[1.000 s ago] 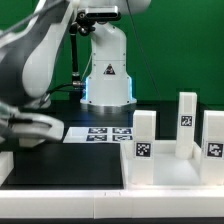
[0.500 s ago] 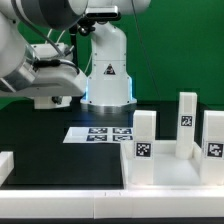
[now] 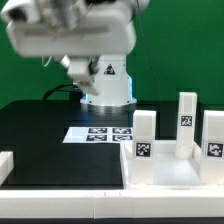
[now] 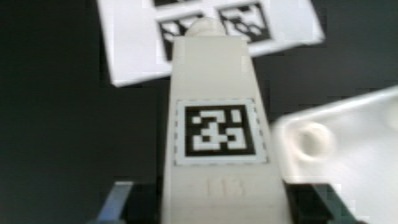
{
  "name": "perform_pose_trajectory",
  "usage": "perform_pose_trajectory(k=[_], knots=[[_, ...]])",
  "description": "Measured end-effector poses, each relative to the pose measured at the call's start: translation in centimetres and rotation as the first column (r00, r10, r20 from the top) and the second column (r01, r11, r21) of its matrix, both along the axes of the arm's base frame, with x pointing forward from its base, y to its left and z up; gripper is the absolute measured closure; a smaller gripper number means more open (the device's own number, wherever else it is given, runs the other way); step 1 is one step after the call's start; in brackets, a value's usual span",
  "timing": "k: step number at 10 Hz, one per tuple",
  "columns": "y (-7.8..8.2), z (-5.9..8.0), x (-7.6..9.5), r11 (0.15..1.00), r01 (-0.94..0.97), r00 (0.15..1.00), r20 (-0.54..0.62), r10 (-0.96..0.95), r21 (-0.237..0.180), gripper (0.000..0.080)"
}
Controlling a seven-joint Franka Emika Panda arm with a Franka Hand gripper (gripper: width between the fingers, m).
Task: Assemble desk
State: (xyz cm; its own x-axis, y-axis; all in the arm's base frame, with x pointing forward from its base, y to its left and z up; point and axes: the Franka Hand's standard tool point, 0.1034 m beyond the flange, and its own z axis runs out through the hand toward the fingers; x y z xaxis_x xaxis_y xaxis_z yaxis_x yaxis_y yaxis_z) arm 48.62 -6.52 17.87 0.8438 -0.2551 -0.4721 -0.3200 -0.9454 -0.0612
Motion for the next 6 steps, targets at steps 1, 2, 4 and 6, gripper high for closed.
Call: perform_pose_trajectory(k=[1,2,4,6], knots=[[0.2,0.3,0.6,1.0,0.001,0.998,0.058,0.0,-0.01,0.0512],[0.1,0.1,1.2,1.0,0.007,0.99,0.138,-0.003,-0.028,0.0512],[0.6,-0.1,1.7,0.996,0.037,0.942,0.335,-0.007,-0.085,0.0512],[2.9,-1.0,1.0,0.973,0.118,0.851,0.525,0.003,-0.198,0.0512]])
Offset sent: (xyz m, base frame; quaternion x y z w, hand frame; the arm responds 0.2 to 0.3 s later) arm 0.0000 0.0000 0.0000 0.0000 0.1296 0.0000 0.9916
